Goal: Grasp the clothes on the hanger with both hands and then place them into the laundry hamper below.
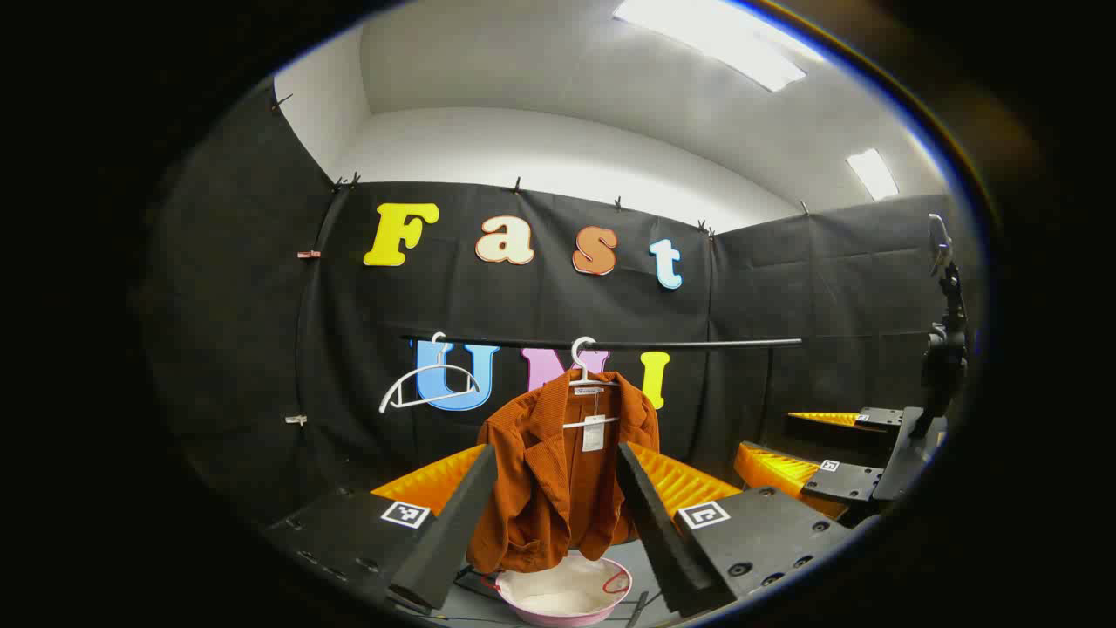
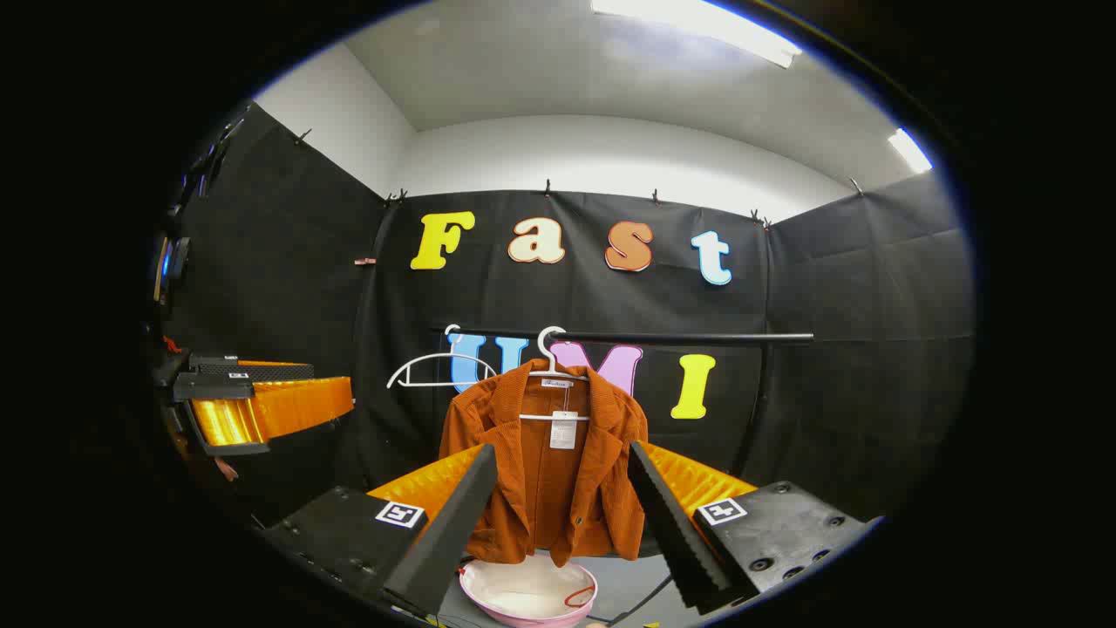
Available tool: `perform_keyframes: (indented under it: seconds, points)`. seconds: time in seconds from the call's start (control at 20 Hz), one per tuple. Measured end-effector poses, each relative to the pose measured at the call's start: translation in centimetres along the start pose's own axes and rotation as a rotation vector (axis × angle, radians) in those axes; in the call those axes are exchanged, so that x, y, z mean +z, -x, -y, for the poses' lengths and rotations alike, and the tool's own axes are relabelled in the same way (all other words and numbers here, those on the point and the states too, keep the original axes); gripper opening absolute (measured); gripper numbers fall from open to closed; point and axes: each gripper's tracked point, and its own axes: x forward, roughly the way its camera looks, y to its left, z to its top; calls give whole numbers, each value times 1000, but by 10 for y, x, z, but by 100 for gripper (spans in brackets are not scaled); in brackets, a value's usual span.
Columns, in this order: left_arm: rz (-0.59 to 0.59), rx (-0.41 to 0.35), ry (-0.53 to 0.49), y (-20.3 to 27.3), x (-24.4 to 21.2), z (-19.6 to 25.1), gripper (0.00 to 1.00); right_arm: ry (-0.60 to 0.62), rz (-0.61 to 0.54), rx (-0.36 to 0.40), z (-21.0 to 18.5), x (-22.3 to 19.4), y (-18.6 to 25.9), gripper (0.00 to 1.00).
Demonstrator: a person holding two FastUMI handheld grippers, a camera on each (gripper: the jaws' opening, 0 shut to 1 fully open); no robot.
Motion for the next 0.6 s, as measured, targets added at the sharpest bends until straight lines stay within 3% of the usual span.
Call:
perform_keyframes:
  seconds: [0.15,0.6]
  points:
    - [4,-3,-5,0,-1,4,84,-10,2,2,2,2,3,99]
    - [-2,7,-21,5,-10,11,88,-20,37,-18,13,20,12,99]
